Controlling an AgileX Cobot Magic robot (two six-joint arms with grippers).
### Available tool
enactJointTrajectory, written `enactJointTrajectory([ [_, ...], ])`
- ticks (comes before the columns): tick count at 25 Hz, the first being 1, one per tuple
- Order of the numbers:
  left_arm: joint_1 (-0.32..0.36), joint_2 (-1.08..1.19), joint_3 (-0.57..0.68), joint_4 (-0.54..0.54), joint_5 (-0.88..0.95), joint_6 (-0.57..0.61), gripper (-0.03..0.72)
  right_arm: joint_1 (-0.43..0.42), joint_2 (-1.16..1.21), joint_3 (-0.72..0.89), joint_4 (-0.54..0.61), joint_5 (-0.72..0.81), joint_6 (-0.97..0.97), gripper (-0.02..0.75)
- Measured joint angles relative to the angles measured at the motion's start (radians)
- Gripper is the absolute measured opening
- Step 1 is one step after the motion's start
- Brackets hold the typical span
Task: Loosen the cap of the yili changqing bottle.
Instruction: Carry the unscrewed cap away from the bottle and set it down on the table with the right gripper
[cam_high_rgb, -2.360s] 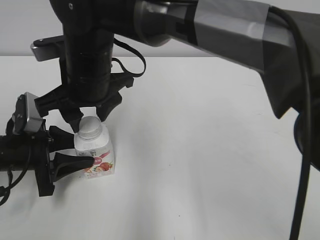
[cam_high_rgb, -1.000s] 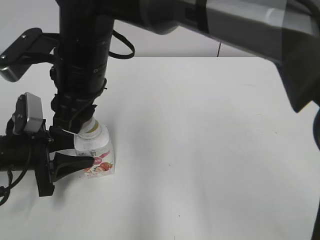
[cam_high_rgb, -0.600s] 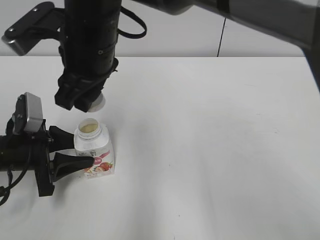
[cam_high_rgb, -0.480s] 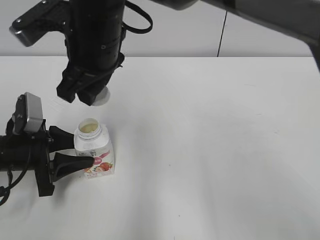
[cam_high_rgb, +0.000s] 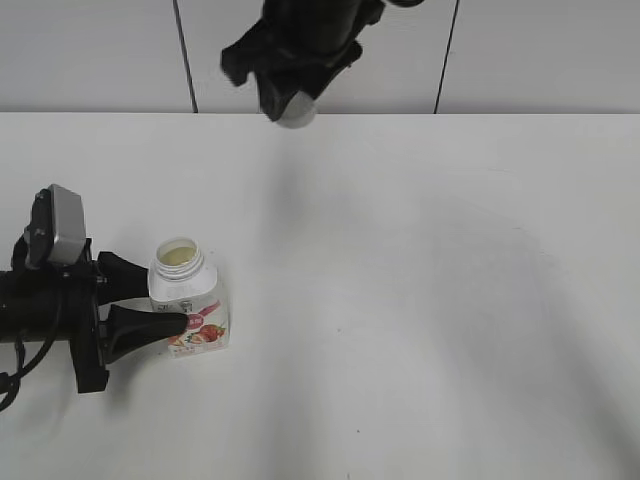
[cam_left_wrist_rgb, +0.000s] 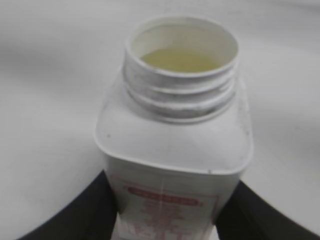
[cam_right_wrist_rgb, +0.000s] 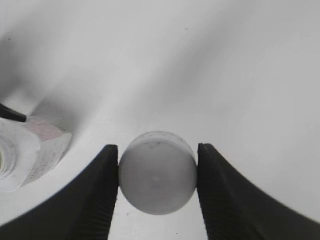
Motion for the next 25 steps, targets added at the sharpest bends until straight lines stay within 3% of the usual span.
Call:
enactJointTrajectory([
  [7, 0.0, 0.0, 0.0, 0.0, 0.0, 0.0, 0.358, -0.144, -0.057, 0.046, 0.0, 0.0, 0.045, 0.382],
  [17, 0.0, 0.0, 0.0, 0.0, 0.0, 0.0, 0.358, -0.33, -0.153, 0.291, -0.001, 0.0, 0.061, 0.382],
  [25, 0.0, 0.0, 0.0, 0.0, 0.0, 0.0, 0.358, -0.415, -0.202, 0.511, -0.001, -0.011, 0.063, 0.382],
])
